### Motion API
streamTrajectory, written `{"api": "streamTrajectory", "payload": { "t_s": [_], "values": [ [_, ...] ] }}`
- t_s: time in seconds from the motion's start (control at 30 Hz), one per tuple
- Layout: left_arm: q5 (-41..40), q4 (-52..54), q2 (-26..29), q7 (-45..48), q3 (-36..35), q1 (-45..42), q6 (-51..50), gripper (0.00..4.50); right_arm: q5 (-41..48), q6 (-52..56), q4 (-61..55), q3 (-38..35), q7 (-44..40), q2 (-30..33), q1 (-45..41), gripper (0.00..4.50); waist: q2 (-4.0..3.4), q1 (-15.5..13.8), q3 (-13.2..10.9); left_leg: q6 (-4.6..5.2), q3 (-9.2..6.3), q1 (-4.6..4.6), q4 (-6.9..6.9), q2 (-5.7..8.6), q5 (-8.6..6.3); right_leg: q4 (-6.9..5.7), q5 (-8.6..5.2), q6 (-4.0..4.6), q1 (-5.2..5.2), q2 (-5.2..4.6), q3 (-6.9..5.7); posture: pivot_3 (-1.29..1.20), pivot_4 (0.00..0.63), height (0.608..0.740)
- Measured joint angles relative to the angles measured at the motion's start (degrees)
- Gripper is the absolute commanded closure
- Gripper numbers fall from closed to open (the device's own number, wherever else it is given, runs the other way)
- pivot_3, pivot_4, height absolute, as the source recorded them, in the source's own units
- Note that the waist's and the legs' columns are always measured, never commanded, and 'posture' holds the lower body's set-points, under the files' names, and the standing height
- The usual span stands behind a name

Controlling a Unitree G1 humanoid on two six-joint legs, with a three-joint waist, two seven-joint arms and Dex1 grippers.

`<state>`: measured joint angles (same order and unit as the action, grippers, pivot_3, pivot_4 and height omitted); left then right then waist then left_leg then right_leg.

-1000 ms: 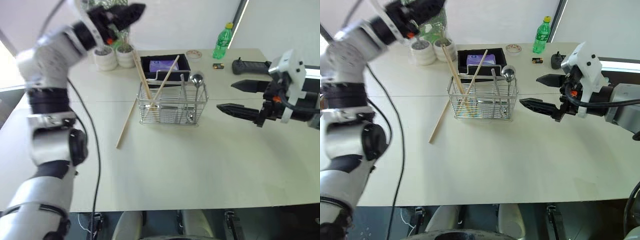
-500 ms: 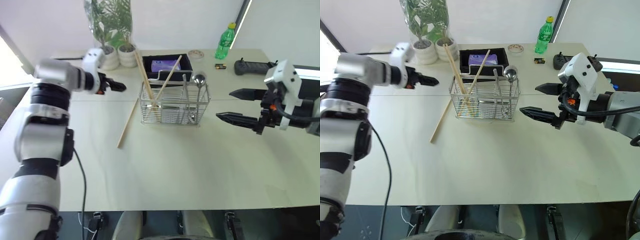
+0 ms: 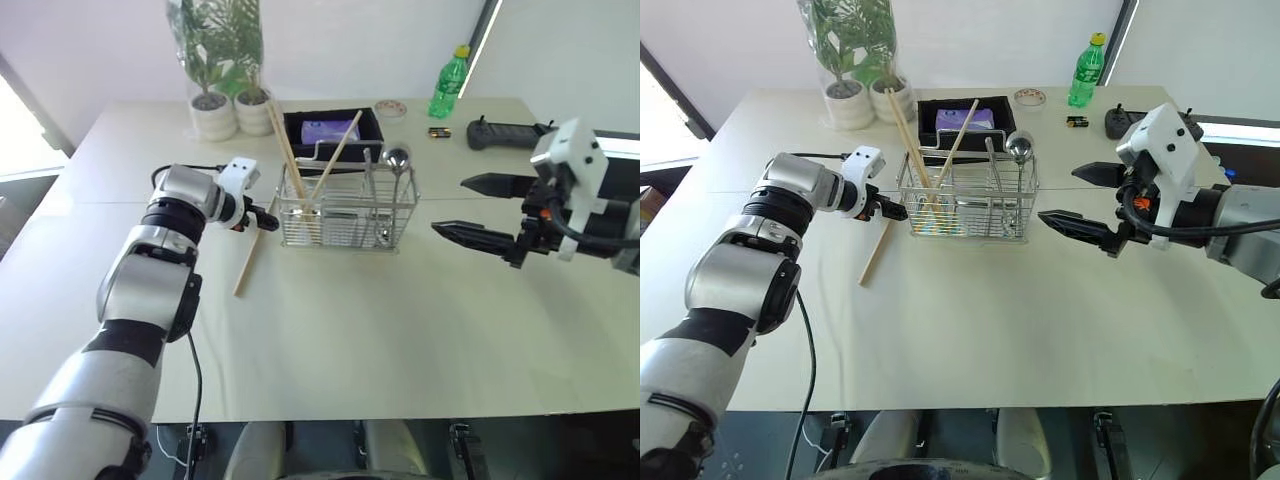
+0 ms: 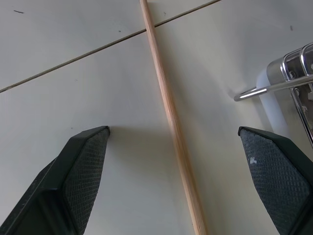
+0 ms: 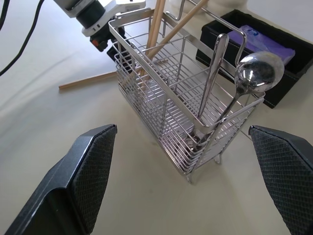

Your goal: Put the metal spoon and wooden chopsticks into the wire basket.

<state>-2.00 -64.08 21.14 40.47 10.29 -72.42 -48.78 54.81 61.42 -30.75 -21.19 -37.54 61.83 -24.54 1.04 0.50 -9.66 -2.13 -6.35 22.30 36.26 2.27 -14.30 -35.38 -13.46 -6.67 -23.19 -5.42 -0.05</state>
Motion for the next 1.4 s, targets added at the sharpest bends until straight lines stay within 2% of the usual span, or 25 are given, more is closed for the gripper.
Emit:
{"api": "streamTrajectory", "payload": {
  "t_s": [0.1, 0.2, 0.27, 0.33, 0.67, 0.83, 0.9, 1.03, 1.17, 1.27, 1.4],
  "values": [
    [0.5, -1.3, -0.7, -1.5, -0.7, -0.1, 1.4, 0.92, 0.7, 0.2, -0.7, -0.1, 0.7, 0.0, 0.0, 0.04, -0.01, 0.0, 0.0, 0.00, -0.01, -0.07, 0.01, 0.00, 0.00, 0.00, 0.00, 0.00, 0.08, 0.00, 0.00, 0.00, 0.150, 0.714],
    [0.9, -2.6, -0.7, -2.8, -2.0, -0.3, 2.0, 2.50, 1.3, 0.3, -0.7, -0.2, 1.3, 0.0, 0.1, 0.04, -0.01, 0.0, 0.0, 0.00, -0.01, -0.07, 0.01, 0.00, 0.00, 0.00, 0.00, -0.01, 0.08, -0.01, 0.00, 0.00, 0.150, 0.714],
    [1.1, -2.9, -1.0, -3.2, -2.6, -0.4, 2.0, 3.33, 1.7, 0.3, -0.7, -0.4, 1.4, 0.0, 0.2, 0.04, -0.01, -0.1, 0.0, 0.00, -0.01, -0.05, 0.00, 0.03, 0.00, 0.01, -0.01, -0.01, 0.08, -0.03, 0.00, 0.00, 0.150, 0.714],
    [1.3, -3.1, -1.1, -3.3, -3.0, -0.5, 2.1, 4.36, 1.8, 0.3, -0.7, -0.4, 1.5, 0.0, 0.3, 0.04, -0.01, -0.2, 0.0, 0.00, -0.01, -0.03, 0.00, 0.07, 0.00, 0.03, -0.01, -0.02, 0.08, -0.07, 0.00, 0.00, 0.150, 0.714],
    [1.4, -3.5, -0.8, -3.1, -4.6, -0.5, 1.2, 4.44, 2.3, 0.3, -0.5, -0.2, 1.7, 0.0, 0.8, 0.04, -0.01, 0.1, 0.0, 0.00, 0.01, -0.04, 0.00, 0.09, 0.00, 0.01, -0.01, -0.03, 0.07, -0.09, -0.01, 0.00, 0.150, 0.714],
    [0.4, -3.6, 0.5, -5.8, -8.1, -0.3, 0.9, 4.44, 2.1, 0.1, -0.3, 0.4, 1.2, 0.2, 0.5, 0.04, 0.02, 0.3, 0.0, 0.00, 0.02, -0.01, -0.02, 0.07, 0.00, 0.00, -0.01, -0.03, -0.01, -0.09, -0.01, 0.00, 0.150, 0.714],
    [-0.4, -2.7, 1.8, -8.0, -10.7, 0.2, 4.2, 4.44, 1.9, 0.0, -0.2, 0.4, 1.0, 0.2, 0.5, 0.04, 0.04, 0.3, 0.0, 0.00, 0.02, 0.01, -0.03, 0.03, 0.00, -0.04, 0.00, -0.03, -0.07, -0.08, -0.01, 0.00, 0.150, 0.714],
    [-4.0, 3.2, 5.1, -11.2, -17.7, -0.1, 13.6, 4.44, 1.4, -0.3, 0.5, 0.4, 0.6, 0.3, 0.5, 0.04, 0.06, 0.1, 0.0, -0.02, 0.01, 0.08, -0.02, 0.01, 0.01, -0.01, 0.00, -0.02, -0.14, -0.09, -0.01, 0.00, 0.150, 0.714],
    [-11.0, 11.7, 5.5, -11.9, -26.0, -1.2, 21.1, 4.44, 1.1, -0.4, 0.6, 0.4, 0.5, 0.3, 0.5, 0.04, 0.06, -0.3, 0.0, -0.05, 0.02, 0.11, -0.01, 0.03, 0.02, 0.08, 0.01, -0.02, -0.10, -0.17, -0.01, 0.00, 0.150, 0.714],
    [-16.3, 19.2, 3.9, -10.3, -29.9, -1.4, 24.5, 4.44, 1.1, -0.4, 0.7, 0.4, 0.5, 0.3, 0.4, 0.04, 0.06, -0.5, 0.0, -0.06, 0.04, 0.11, -0.01, 0.06, 0.02, 0.12, 0.01, -0.03, -0.08, -0.18, 0.00, 0.00, 0.150, 0.714],
    [-21.8, 28.0, 0.2, -8.6, -31.3, -1.0, 24.1, 4.44, 1.1, -0.4, 0.7, 0.6, 0.5, 0.2, 0.3, 0.04, 0.05, -1.0, 0.0, -0.10, 0.04, 0.09, 0.01, 0.06, 0.05, 0.08, 0.02, -0.03, -0.06, -0.15, -0.01, 0.00, 0.150, 0.714]
  ]
}}
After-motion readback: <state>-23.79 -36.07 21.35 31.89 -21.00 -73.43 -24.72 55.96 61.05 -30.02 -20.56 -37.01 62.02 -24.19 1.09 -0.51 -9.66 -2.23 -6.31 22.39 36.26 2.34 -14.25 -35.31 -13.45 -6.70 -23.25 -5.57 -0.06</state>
